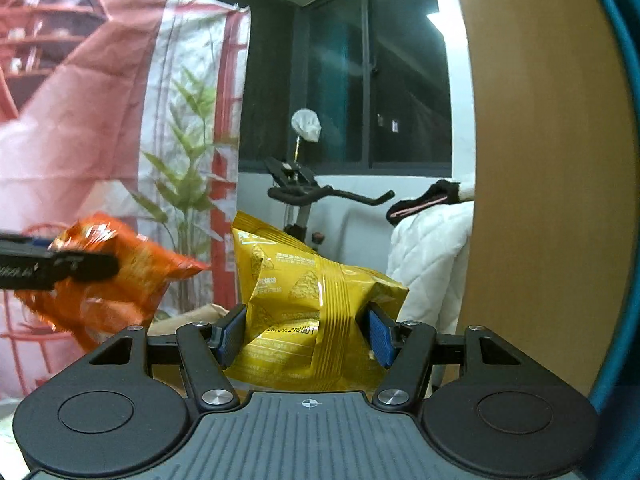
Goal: Organize snacks
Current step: 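Drop both bags into the lined box, opening both tools above it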
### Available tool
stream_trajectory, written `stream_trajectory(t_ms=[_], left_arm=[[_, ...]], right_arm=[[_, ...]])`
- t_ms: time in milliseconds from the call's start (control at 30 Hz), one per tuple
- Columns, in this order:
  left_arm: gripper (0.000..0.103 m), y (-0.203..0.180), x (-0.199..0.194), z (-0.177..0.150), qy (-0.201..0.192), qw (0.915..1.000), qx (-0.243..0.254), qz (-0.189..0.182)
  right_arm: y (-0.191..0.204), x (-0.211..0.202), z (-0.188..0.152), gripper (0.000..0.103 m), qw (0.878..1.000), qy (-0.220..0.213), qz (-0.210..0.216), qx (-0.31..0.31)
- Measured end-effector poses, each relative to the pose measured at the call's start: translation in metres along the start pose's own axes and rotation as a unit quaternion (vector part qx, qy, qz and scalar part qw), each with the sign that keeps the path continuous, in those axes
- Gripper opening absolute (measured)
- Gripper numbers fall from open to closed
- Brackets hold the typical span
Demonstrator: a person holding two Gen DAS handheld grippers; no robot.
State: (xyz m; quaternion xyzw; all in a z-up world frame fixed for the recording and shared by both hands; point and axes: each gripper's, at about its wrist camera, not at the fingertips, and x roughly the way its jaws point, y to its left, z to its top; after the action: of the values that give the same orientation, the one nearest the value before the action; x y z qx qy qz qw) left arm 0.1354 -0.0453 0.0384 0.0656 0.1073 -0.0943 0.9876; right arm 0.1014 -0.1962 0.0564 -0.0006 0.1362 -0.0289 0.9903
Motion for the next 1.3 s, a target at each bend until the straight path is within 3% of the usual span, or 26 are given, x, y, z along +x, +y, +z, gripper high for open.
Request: stream_trajectory(t_ms=[267,333,367,400,433,700,833,1000,1300], left_arm=[[0.057,0.002,0.052,0.003,0.035,0.9993,-0.008,-0.001],[0.075,0.006,0.064,-0.001,0.049,0.9987,-0.010,-0.008],[0.089,0.009,0.071,-0.003,0.056,0.9983,-0.013,-0.014],[0.092,0.012,0.077,-0.004,0.059,0.9979,-0.016,-0.022],[0.092,0.016,0.081,-0.005,0.064,0.9974,-0.017,-0.030],[0.091,0.045,0.104,0.014,0.110,0.9903,-0.056,-0.063],[0.091,0.054,0.090,0.018,0.103,0.9906,-0.075,-0.049],[0.091,0.059,0.059,0.022,0.092,0.9911,-0.091,-0.031],[0.091,0.063,-0.066,0.007,0.062,0.9924,-0.106,0.010]], right_arm=[[-0.002,0.056,-0.012,0.059,0.999,0.040,0.008,0.003],[-0.007,0.071,-0.017,0.063,0.997,0.070,0.014,0.017],[-0.010,0.078,-0.019,0.066,0.996,0.082,0.019,0.026],[-0.013,0.084,-0.020,0.069,0.995,0.091,0.022,0.036],[-0.016,0.089,-0.021,0.076,0.994,0.099,0.024,0.045],[-0.031,0.126,0.012,0.076,0.987,0.136,0.057,0.067],[-0.035,0.124,0.027,0.076,0.987,0.131,0.051,0.079],[-0.032,0.093,0.029,0.076,0.987,0.130,0.050,0.082],[-0.015,-0.029,0.001,0.076,0.992,0.091,0.048,0.068]])
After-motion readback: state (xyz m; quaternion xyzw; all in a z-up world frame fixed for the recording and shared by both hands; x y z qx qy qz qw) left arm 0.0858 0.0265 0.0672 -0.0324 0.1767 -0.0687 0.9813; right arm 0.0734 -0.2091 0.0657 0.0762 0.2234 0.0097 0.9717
